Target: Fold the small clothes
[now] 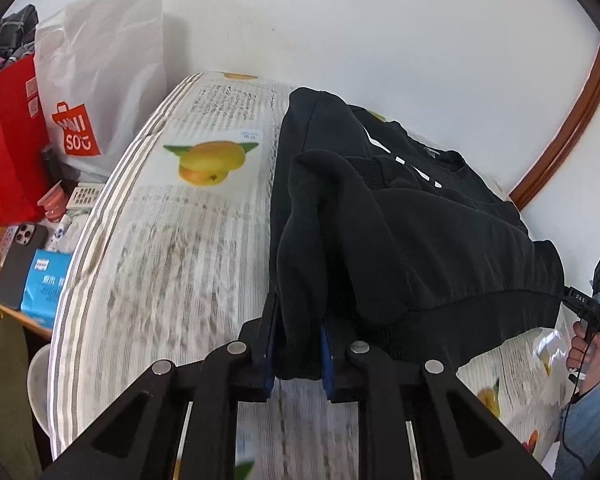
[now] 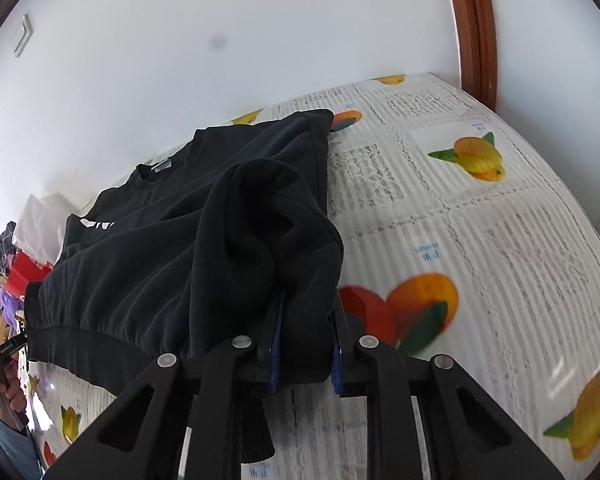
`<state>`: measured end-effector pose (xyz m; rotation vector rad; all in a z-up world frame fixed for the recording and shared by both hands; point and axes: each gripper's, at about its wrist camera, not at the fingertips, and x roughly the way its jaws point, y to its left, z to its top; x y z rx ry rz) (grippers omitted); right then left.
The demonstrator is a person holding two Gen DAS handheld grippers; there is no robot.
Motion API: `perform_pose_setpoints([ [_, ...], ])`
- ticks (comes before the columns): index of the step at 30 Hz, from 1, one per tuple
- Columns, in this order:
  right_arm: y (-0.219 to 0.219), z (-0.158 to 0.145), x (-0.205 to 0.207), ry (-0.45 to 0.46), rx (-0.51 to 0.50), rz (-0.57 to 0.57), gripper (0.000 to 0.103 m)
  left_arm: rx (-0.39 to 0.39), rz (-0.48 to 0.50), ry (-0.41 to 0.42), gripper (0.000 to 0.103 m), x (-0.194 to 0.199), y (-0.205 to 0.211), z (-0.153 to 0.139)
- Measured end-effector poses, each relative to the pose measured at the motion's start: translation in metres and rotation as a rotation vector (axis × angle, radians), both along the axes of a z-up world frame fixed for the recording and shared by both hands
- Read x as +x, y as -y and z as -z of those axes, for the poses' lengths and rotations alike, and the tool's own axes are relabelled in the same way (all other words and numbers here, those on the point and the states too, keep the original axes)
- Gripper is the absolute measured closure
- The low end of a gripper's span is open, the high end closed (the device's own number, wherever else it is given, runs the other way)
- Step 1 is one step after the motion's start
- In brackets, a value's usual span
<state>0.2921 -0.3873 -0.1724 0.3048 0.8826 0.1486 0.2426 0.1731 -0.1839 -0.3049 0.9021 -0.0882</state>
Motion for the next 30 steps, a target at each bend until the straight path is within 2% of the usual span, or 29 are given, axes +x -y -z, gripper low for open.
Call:
perform_pose_setpoints([
  [7, 0.015, 0.000, -0.059, -0.036, 0.009, 0.018, 0.084, 0.020, 0.036, -0.022, 0.086, -0.059, 0.017, -0.003],
  [12, 0.024, -0.002, -0.105, -0.043, -0.020, 0.033, 0.084, 0.039, 0.060, -0.016, 0.086, -0.104, 0.031, -0.004],
  [16, 0.030, -0.003, -0.132, -0.040, -0.038, 0.058, 0.081, 0.058, 0.084, -0.020, 0.084, -0.122, 0.039, 0.000],
  [19, 0.032, -0.012, -0.151, -0.031, -0.083, 0.090, 0.074, 0.095, 0.077, -0.029, 0.077, -0.126, 0.041, -0.004],
  [22, 0.030, -0.024, -0.170, 0.004, -0.100, 0.098, 0.072, 0.114, 0.056, -0.011, 0.071, -0.135, 0.039, -0.015],
  [24, 0.027, -0.029, -0.179, 0.014, -0.117, 0.088, 0.070, 0.097, 0.054, 0.013, 0.062, -0.142, 0.037, -0.022],
  [26, 0.025, -0.031, -0.187, 0.027, -0.095, 0.063, 0.068, 0.073, 0.064, 0.042, 0.041, -0.150, 0.036, -0.029],
  [30, 0.014, -0.023, -0.198, 0.015, -0.046, 0.023, 0.066, 0.078, 0.106, 0.070, 0.043, -0.163, 0.046, -0.036],
])
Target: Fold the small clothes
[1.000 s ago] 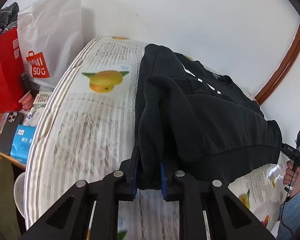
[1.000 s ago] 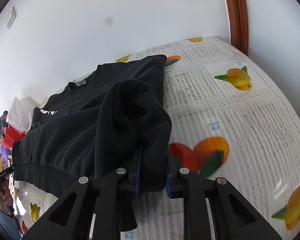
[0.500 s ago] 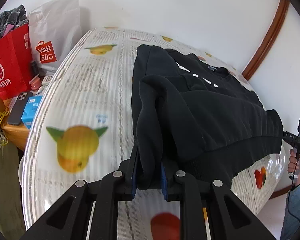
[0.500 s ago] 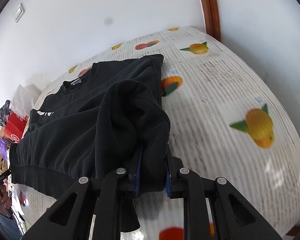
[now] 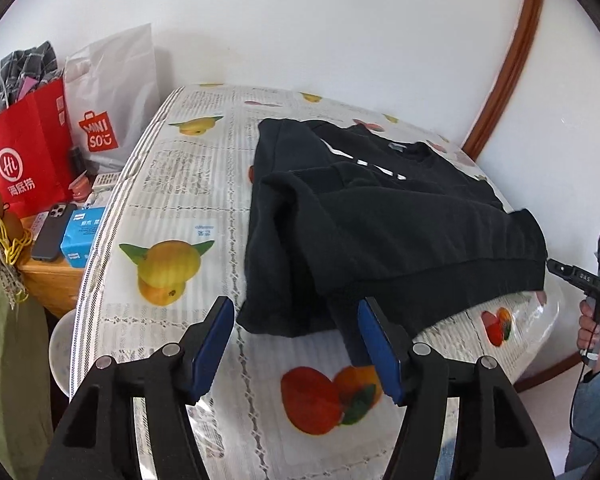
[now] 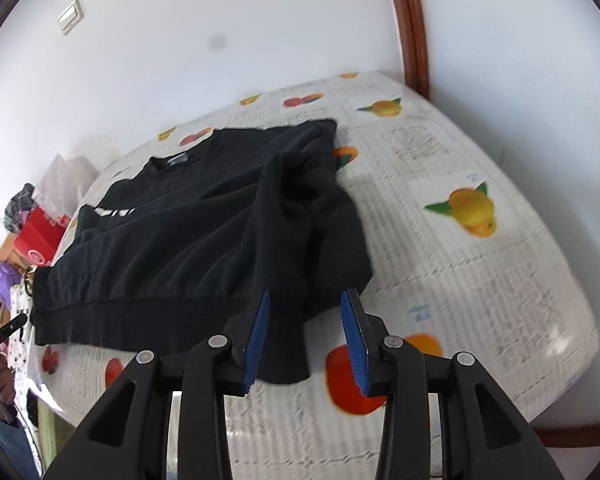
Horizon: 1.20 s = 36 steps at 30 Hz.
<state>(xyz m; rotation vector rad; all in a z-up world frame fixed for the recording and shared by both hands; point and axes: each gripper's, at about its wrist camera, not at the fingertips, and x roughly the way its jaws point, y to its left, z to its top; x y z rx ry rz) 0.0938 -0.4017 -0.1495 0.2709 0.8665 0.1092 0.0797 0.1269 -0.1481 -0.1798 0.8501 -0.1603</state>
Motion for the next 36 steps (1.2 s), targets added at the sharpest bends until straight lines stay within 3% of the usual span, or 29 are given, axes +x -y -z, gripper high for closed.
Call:
perform_pose_setpoints([
  [5, -0.016, 0.024, 0.003, -0.040, 0.011, -0.031, 0.066, -0.067, 0.087, -0.002, 0.043, -0.008, 0.019, 0.003],
  [8, -0.018, 0.036, 0.006, -0.061, 0.034, -0.027, 0.066, -0.110, 0.116, -0.033, 0.049, -0.002, 0.028, 0.013],
  [12, -0.022, 0.041, 0.009, -0.078, 0.056, -0.023, 0.067, -0.153, 0.081, -0.099, 0.055, 0.015, 0.029, 0.030],
  [13, -0.024, 0.041, 0.010, -0.081, 0.055, -0.027, 0.074, -0.154, 0.070, -0.116, 0.062, 0.020, 0.029, 0.035],
  [14, -0.025, 0.040, 0.010, -0.083, 0.056, -0.036, 0.084, -0.153, 0.064, -0.129, 0.083, 0.023, 0.029, 0.036],
  [15, -0.027, 0.037, 0.009, -0.082, 0.051, -0.049, 0.086, -0.147, 0.057, -0.135, 0.090, 0.024, 0.029, 0.035],
  [18, -0.030, 0.018, 0.000, -0.027, 0.009, -0.075, 0.088, -0.152, 0.079, -0.097, 0.092, 0.025, 0.030, 0.016],
  [25, -0.025, -0.033, 0.007, 0.114, 0.124, -0.072, 0.089, -0.154, 0.072, 0.011, 0.095, 0.045, 0.028, -0.034],
  [31, -0.019, -0.059, 0.043, 0.163, 0.213, -0.033, 0.089, -0.168, 0.035, 0.058, 0.096, 0.079, 0.020, -0.056],
  [36, -0.017, -0.064, 0.083, 0.160, 0.242, -0.014, 0.089, -0.153, 0.017, 0.074, 0.096, 0.116, 0.017, -0.058],
])
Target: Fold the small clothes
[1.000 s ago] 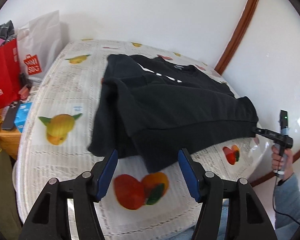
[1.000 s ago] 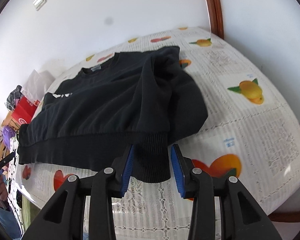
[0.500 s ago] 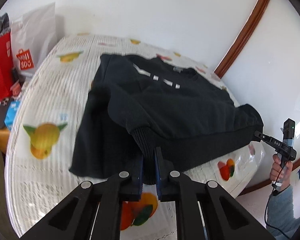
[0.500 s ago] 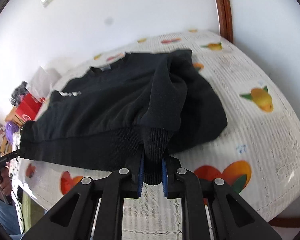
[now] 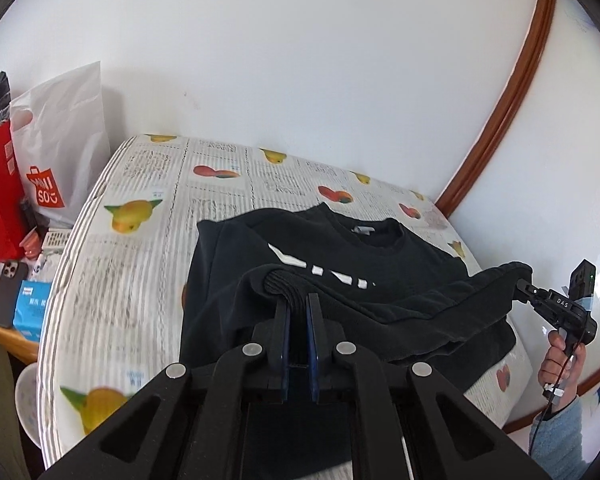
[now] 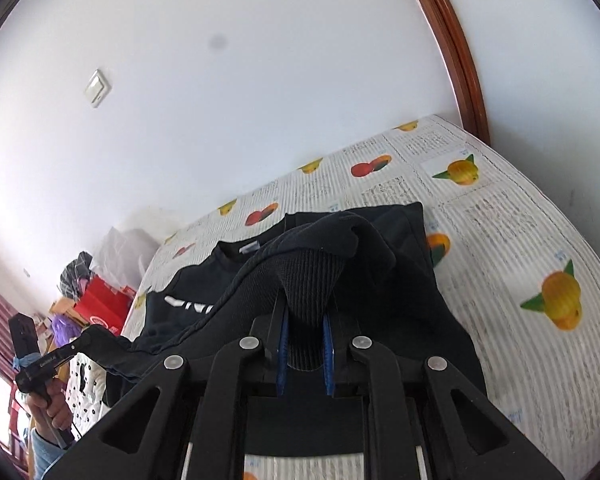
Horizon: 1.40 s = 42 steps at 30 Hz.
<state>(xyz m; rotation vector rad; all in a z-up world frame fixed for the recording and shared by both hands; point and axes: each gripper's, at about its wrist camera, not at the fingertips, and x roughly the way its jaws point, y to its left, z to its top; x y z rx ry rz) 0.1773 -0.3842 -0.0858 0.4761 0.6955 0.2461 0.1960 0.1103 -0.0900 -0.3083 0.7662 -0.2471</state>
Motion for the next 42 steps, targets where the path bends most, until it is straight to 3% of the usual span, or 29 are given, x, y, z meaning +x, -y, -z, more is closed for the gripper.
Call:
perform_pose_setpoints([
  [8, 0.001, 0.018, 0.067, -0.050, 0.038, 0.022, 0.089, 0.011, -0.013, -0.054, 0.095, 0.063, 0.002, 0.018],
  [13, -0.002, 0.041, 0.102, -0.111, 0.011, 0.042, 0.088, 0.004, -0.023, -0.110, 0.093, 0.096, -0.002, 0.040],
  [21, 0.012, 0.055, 0.145, -0.137, 0.061, 0.106, 0.073, -0.081, -0.026, -0.175, 0.089, 0.126, -0.013, 0.055],
  [23, 0.013, 0.048, 0.147, -0.113, 0.023, 0.107, 0.062, -0.078, -0.027, -0.147, 0.074, 0.122, -0.017, 0.048],
  [26, 0.006, 0.040, 0.147, -0.078, -0.106, 0.093, 0.058, -0.004, -0.046, -0.071, 0.048, 0.113, -0.020, 0.034],
  [30, -0.006, 0.037, 0.144, -0.056, -0.209, 0.023, 0.057, 0.028, -0.019, -0.072, 0.048, 0.109, -0.018, 0.029],
  [34, -0.006, 0.033, 0.135, -0.023, -0.229, 0.025, 0.053, 0.042, -0.009, -0.096, 0.048, 0.108, -0.014, 0.039],
  [37, -0.010, 0.041, 0.141, -0.060, -0.249, -0.005, 0.052, 0.072, -0.005, -0.136, 0.048, 0.113, -0.005, 0.054],
  [42, -0.020, 0.068, 0.166, -0.169, -0.384, -0.004, 0.052, 0.189, -0.017, -0.167, 0.048, 0.124, 0.010, 0.074],
])
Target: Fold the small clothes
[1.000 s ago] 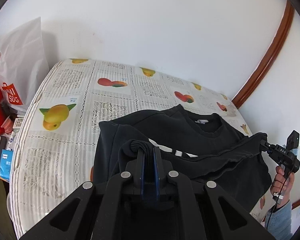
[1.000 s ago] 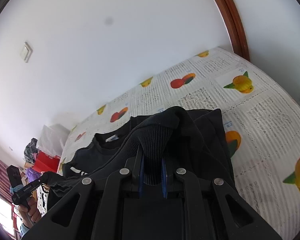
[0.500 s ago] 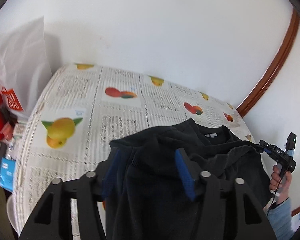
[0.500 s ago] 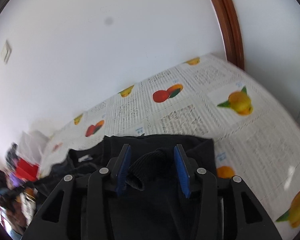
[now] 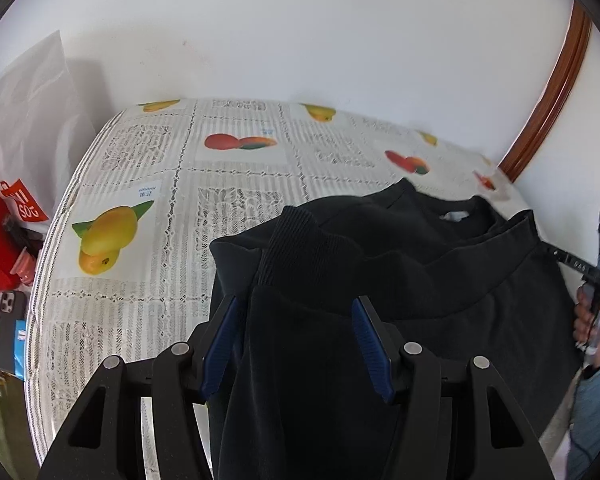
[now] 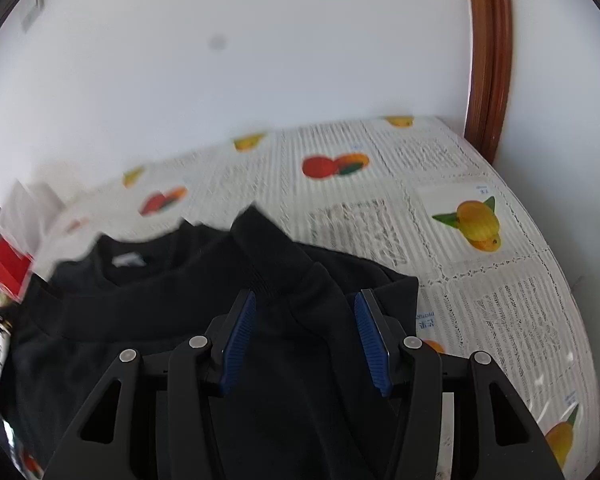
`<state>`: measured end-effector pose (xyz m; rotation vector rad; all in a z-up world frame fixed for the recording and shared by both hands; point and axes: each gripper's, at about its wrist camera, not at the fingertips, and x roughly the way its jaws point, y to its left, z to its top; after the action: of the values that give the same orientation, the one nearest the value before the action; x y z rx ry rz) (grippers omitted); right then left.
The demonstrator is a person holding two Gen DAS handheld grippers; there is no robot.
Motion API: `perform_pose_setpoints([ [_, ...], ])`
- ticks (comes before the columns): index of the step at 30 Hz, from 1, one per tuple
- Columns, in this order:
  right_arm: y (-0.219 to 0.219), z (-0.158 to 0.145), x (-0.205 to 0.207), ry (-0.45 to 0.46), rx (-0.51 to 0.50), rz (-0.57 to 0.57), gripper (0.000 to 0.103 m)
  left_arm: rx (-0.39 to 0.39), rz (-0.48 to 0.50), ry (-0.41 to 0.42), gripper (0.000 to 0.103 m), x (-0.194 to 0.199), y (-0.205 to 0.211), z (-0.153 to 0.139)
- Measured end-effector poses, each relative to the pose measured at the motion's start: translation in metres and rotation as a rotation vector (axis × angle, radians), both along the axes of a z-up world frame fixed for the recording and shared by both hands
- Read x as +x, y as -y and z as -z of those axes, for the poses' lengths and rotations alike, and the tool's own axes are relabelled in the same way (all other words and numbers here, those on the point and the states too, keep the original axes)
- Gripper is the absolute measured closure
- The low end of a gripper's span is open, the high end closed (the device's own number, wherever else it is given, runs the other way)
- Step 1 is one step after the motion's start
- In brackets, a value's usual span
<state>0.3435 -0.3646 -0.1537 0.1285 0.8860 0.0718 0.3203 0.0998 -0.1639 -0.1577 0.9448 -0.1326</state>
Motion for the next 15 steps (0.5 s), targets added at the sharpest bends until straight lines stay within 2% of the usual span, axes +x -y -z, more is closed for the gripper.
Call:
perform_pose_setpoints([
  [3, 0.002, 0.014, 0.015, -0.046, -0.003, 0.005, 0.052, 0.018, -0.007, 0.013, 0.058, 0.001, 0.002, 0.006],
  [6, 0.001, 0.017, 0.025, -0.048, 0.006, -0.001, 0.053, 0.032, -0.029, 0.030, 0.071, 0.001, 0.001, 0.011],
  [7, -0.001, 0.017, 0.026, -0.052, 0.006, -0.010, 0.063, 0.029, -0.037, 0.032, 0.076, 0.001, -0.001, 0.012],
  [8, -0.004, 0.018, 0.028, -0.052, 0.008, -0.031, 0.083, 0.022, -0.039, 0.031, 0.077, 0.001, -0.002, 0.013],
  [11, -0.013, 0.008, 0.019, 0.026, -0.030, -0.089, 0.092, 0.008, -0.044, 0.036, 0.078, 0.001, -0.004, 0.012],
  [13, 0.003, -0.007, 0.006, 0.112, 0.033, -0.030, 0.093, 0.000, -0.039, 0.033, 0.078, 0.000, -0.004, 0.011],
  [15, 0.020, -0.015, -0.004, 0.154, 0.109, 0.012, 0.093, -0.007, -0.030, 0.032, 0.078, 0.000, -0.003, 0.012],
])
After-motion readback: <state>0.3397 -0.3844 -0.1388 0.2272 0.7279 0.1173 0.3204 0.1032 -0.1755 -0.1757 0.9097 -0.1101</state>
